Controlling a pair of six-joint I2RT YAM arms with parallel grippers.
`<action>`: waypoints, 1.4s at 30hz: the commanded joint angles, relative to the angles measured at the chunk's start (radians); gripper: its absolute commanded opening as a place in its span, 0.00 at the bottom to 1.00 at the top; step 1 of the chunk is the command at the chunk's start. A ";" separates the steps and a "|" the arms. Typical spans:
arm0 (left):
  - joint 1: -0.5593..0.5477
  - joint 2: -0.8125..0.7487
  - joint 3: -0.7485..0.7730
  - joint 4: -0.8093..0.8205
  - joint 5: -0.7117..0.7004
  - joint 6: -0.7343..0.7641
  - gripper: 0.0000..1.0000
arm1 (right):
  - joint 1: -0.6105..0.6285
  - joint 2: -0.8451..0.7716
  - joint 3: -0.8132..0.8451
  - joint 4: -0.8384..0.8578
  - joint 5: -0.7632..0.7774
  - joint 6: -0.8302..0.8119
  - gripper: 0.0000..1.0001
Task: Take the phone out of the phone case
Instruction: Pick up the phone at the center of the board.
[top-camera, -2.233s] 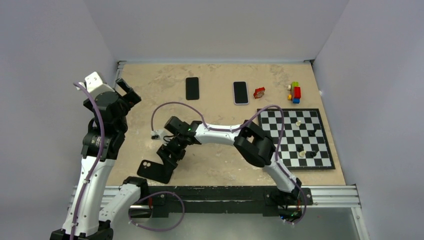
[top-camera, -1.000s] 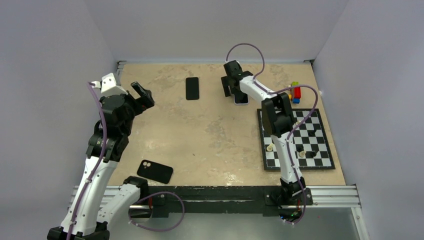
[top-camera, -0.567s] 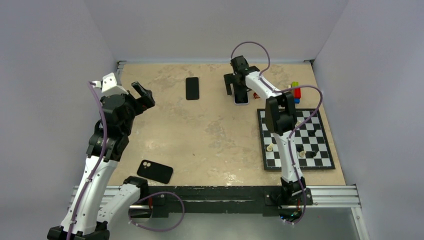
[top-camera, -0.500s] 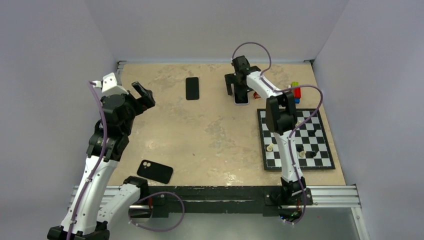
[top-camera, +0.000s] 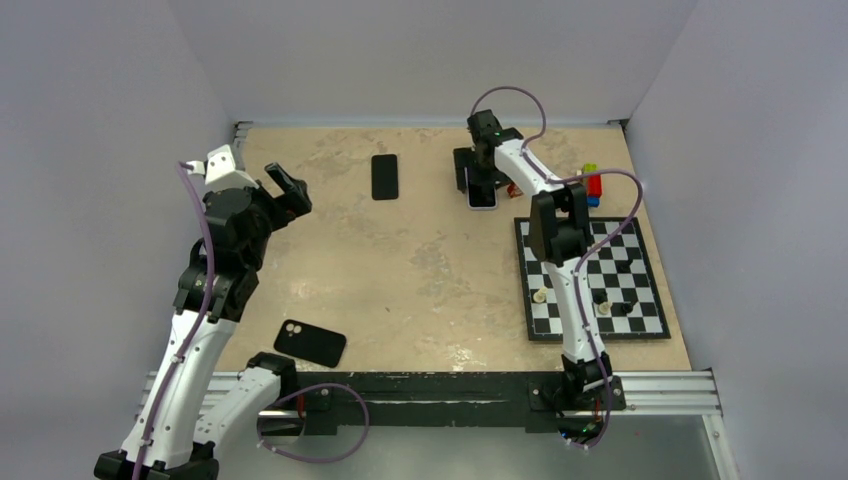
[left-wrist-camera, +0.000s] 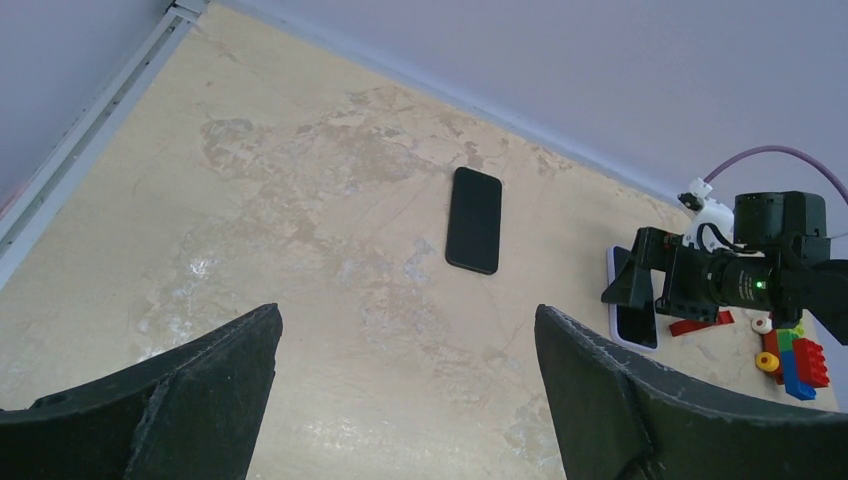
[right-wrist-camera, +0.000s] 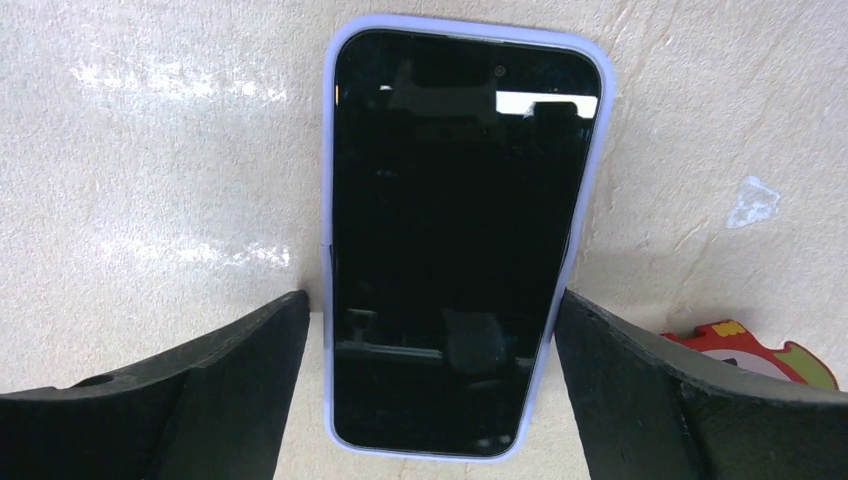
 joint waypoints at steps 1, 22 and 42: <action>-0.004 0.001 -0.004 0.040 0.009 -0.011 1.00 | -0.002 0.014 0.056 -0.080 -0.040 0.058 0.92; -0.003 0.020 -0.001 0.037 0.023 -0.013 0.97 | 0.081 -0.468 -0.671 0.178 -0.113 0.111 0.80; 0.001 0.230 -0.026 -0.086 0.426 -0.304 1.00 | 0.158 -0.443 -0.747 0.272 0.082 0.106 0.32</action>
